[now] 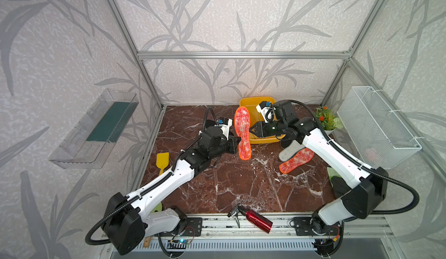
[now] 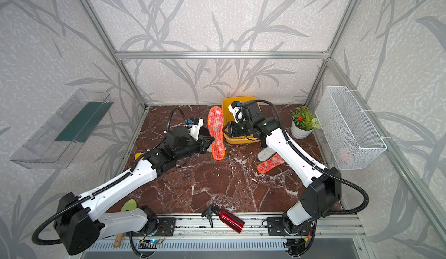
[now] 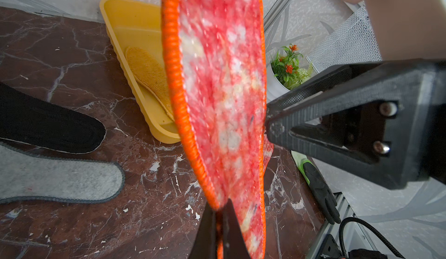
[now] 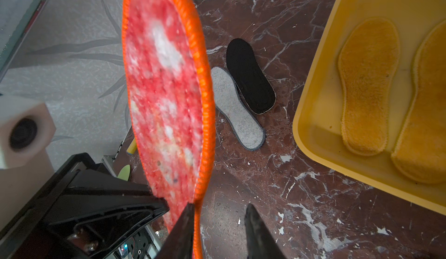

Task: Put the insoles into the storage box
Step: Pick up the insole from the center of the board.

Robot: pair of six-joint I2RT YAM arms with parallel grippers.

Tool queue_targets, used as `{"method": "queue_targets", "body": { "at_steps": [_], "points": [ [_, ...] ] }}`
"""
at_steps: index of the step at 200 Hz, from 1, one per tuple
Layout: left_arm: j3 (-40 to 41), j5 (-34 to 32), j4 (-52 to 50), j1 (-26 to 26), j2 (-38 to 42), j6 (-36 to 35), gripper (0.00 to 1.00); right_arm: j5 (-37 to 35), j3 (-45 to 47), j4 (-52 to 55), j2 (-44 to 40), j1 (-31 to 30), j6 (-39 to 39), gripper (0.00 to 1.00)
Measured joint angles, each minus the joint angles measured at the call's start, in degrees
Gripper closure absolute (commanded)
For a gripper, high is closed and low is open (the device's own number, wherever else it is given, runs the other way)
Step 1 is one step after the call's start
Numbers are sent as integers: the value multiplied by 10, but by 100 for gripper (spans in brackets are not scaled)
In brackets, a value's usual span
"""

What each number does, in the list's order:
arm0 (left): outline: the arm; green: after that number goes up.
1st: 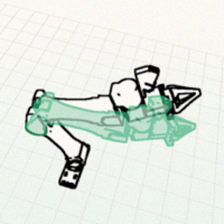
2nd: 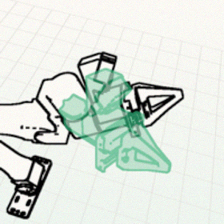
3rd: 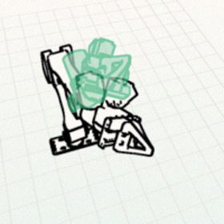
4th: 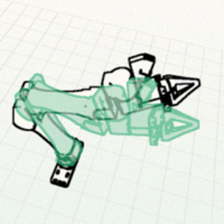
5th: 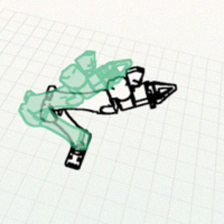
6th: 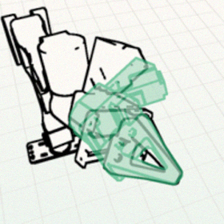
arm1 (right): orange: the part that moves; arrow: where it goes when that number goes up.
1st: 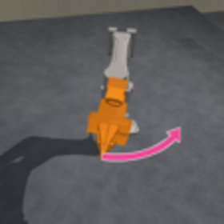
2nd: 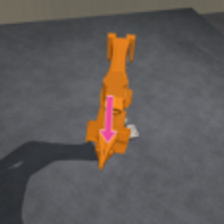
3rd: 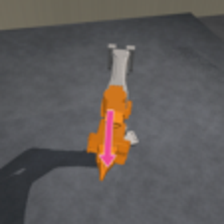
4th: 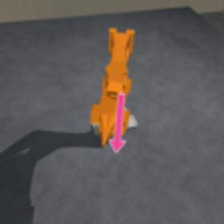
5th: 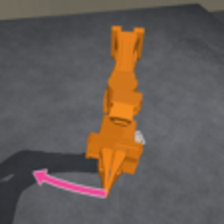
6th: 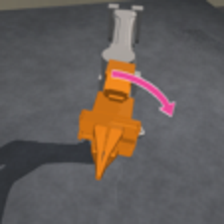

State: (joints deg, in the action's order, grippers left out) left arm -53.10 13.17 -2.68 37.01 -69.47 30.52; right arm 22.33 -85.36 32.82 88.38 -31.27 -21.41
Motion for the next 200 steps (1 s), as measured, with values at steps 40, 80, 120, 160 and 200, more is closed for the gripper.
{"method": "queue_targets", "body": {
  "at_steps": [40, 80, 120, 160, 200],
  "points": [
    [0, 5, 10, 1, -2, 1, 100, 18, 0, -7, 1, 1, -2, 61],
    [0, 7, 12, 1, -2, 1, 100, 35, 0, -21, 11, 1, -10, 61],
    [0, 9, 14, 2, -2, 2, 100, 48, 0, -30, 24, 1, -15, 62],
    [0, 10, 15, 4, -5, 5, 100, 62, 0, -38, 29, 1, -24, 64],
    [0, 9, 14, 4, -7, 6, 100, 74, 0, -49, 38, 1, -32, 68]
  ]
}}
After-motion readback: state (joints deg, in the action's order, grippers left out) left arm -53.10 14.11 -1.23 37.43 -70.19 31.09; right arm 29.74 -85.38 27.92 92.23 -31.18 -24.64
